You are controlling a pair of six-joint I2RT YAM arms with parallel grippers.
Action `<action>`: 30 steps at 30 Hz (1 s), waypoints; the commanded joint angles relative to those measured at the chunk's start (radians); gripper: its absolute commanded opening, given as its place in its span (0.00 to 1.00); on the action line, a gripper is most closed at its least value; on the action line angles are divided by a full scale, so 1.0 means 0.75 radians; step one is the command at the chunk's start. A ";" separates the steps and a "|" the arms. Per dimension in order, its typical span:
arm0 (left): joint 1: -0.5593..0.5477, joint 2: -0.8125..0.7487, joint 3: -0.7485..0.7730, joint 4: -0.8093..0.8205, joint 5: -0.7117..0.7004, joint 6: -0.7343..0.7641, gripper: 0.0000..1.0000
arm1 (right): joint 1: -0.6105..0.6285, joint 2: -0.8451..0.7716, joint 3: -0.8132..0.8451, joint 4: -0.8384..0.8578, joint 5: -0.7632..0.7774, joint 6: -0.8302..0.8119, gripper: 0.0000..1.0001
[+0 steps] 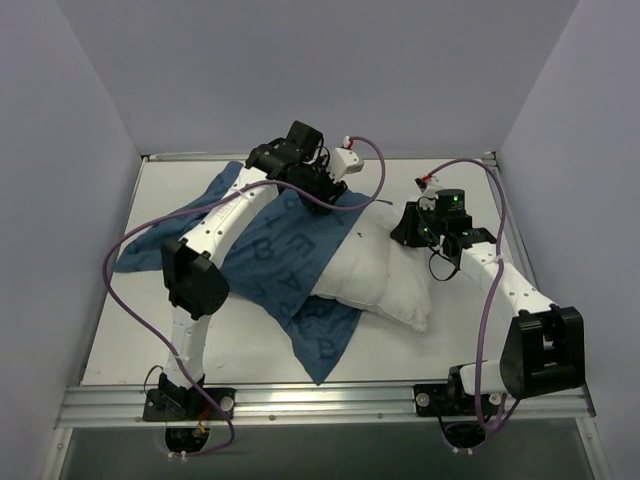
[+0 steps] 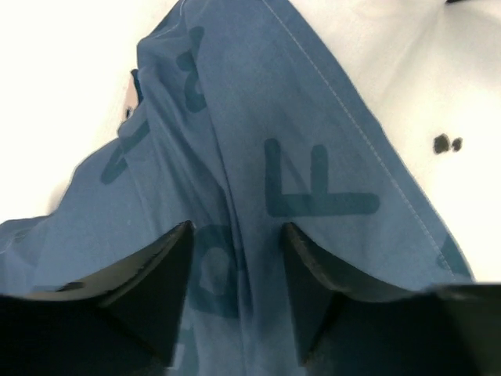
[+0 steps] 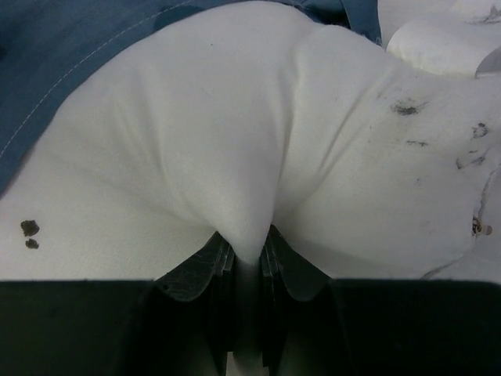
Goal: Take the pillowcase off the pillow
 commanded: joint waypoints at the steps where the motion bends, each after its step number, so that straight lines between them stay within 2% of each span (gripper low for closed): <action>1: 0.006 -0.012 0.060 -0.001 0.015 -0.005 0.55 | 0.022 0.012 -0.009 -0.067 0.003 0.005 0.00; 3: 0.006 0.012 0.047 0.005 -0.022 -0.013 0.27 | 0.022 0.016 -0.009 -0.075 0.007 0.015 0.00; 4: 0.008 0.023 0.047 0.011 -0.077 -0.031 0.03 | 0.022 0.016 -0.007 -0.081 0.019 0.024 0.00; 7: 0.024 0.051 0.076 0.054 -0.205 -0.100 0.02 | -0.005 0.016 0.001 -0.136 0.085 0.062 0.00; 10: 0.071 0.076 0.111 0.119 -0.371 -0.146 0.02 | -0.100 -0.014 -0.034 -0.118 0.022 0.118 0.00; 11: 0.114 0.084 0.129 0.146 -0.465 -0.144 0.02 | -0.127 -0.023 -0.056 -0.118 0.009 0.122 0.00; 14: 0.234 0.098 0.158 0.179 -0.578 -0.156 0.02 | -0.185 -0.082 -0.091 -0.150 0.052 0.118 0.00; 21: 0.472 0.060 0.078 0.193 -0.585 -0.064 0.02 | -0.193 -0.086 -0.124 -0.161 0.072 0.122 0.00; 26: 0.637 0.003 -0.038 0.299 -0.634 0.042 0.02 | -0.213 -0.103 -0.122 -0.169 0.079 0.116 0.00; 28: 0.709 -0.018 -0.108 0.336 -0.595 0.089 0.02 | -0.213 -0.092 -0.124 -0.165 0.068 0.116 0.00; 30: 0.715 -0.059 -0.159 0.326 -0.544 0.108 0.02 | -0.209 -0.084 -0.126 -0.157 0.048 0.112 0.00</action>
